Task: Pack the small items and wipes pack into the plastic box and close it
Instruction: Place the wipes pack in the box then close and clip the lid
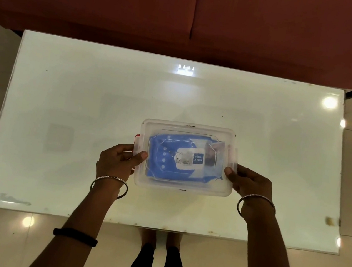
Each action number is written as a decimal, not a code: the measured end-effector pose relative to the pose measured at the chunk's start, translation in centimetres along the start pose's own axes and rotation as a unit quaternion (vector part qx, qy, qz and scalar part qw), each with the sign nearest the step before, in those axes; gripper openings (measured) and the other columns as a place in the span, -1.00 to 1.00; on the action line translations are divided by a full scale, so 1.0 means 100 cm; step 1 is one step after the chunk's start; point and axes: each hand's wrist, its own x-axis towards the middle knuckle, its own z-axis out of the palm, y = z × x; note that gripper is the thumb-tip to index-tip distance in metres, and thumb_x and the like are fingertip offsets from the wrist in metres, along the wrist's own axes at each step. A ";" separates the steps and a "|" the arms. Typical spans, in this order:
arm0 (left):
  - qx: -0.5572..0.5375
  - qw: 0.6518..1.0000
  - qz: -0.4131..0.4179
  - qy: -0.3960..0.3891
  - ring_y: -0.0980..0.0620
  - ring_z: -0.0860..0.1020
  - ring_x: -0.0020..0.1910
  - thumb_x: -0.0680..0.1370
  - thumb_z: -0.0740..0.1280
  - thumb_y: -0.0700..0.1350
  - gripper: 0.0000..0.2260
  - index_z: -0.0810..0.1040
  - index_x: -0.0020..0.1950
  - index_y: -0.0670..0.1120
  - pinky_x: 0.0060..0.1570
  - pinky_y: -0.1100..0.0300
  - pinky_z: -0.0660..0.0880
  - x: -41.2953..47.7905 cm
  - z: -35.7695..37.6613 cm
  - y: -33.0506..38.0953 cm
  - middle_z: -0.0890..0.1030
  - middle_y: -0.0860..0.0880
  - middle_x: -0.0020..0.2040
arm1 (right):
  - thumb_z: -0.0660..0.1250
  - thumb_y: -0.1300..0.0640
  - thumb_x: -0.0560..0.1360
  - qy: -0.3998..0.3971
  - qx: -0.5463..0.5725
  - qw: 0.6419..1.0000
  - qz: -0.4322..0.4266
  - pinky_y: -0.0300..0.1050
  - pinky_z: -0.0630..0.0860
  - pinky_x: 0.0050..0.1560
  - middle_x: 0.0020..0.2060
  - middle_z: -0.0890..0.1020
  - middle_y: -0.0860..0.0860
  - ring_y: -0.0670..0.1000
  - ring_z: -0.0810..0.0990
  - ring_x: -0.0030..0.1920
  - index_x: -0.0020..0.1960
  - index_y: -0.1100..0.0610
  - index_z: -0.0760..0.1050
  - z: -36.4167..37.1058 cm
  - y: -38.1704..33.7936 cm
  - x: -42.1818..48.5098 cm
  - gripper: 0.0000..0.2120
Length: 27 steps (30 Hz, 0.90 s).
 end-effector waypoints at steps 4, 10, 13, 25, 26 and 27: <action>-0.014 0.998 -0.050 -0.025 -0.15 0.56 0.13 0.37 0.51 -0.07 -0.43 0.39 0.33 -0.04 0.13 -0.13 0.54 0.004 0.002 0.000 0.53 -0.15 0.24 | 0.55 0.27 0.31 -0.022 0.021 0.998 0.063 0.06 0.58 0.10 0.03 0.67 0.22 0.21 0.65 0.07 0.15 0.23 0.60 -0.004 -0.004 0.007 -0.58; -0.083 0.976 -0.139 -0.146 -0.09 0.59 0.08 0.44 0.43 -0.03 -0.62 0.54 0.24 -0.06 0.09 -0.03 0.54 0.007 -0.006 0.003 0.65 -0.08 0.04 | 0.44 0.17 0.44 -0.126 0.025 0.980 0.152 0.07 0.54 0.11 0.09 0.66 0.20 0.18 0.63 0.08 0.27 0.28 0.51 -0.011 -0.008 0.014 -0.57; -0.060 0.985 -0.101 -0.129 -0.05 0.59 -0.08 0.42 0.45 -0.07 -0.87 0.62 -0.05 0.00 0.04 0.01 0.56 0.010 -0.008 0.005 0.65 -0.05 -0.10 | 0.44 0.23 0.43 -0.117 0.024 0.981 0.153 0.10 0.53 0.19 0.12 0.63 0.25 0.23 0.60 0.12 0.23 0.34 0.51 -0.011 -0.012 0.018 -0.60; 0.142 0.979 0.094 0.116 -0.03 0.57 -0.22 0.40 0.47 0.05 -0.68 0.65 0.03 -0.12 -0.07 0.17 0.48 -0.018 0.014 0.005 0.70 -0.09 -0.13 | 0.51 0.13 0.38 0.111 -0.178 0.976 -0.052 -0.10 0.50 0.04 -0.03 0.71 0.14 0.12 0.61 -0.13 0.14 0.17 0.63 0.023 -0.001 -0.008 -0.66; 0.145 0.977 0.102 0.119 -0.03 0.57 -0.22 0.40 0.46 0.05 -0.68 0.65 0.03 -0.13 -0.08 0.18 0.47 -0.018 0.014 0.006 0.70 -0.10 -0.13 | 0.51 0.12 0.38 0.121 -0.190 0.973 -0.055 -0.10 0.49 0.06 -0.01 0.71 0.13 0.11 0.61 -0.11 0.15 0.17 0.62 0.025 -0.002 -0.009 -0.64; 0.147 0.976 0.109 0.122 -0.03 0.57 -0.23 0.40 0.46 0.05 -0.69 0.65 0.01 -0.14 -0.10 0.18 0.46 -0.019 0.015 0.006 0.70 -0.10 -0.14 | 0.51 0.12 0.38 0.127 -0.199 0.970 -0.056 -0.08 0.49 0.09 0.01 0.71 0.13 0.12 0.62 -0.07 0.17 0.17 0.61 0.025 -0.003 -0.010 -0.63</action>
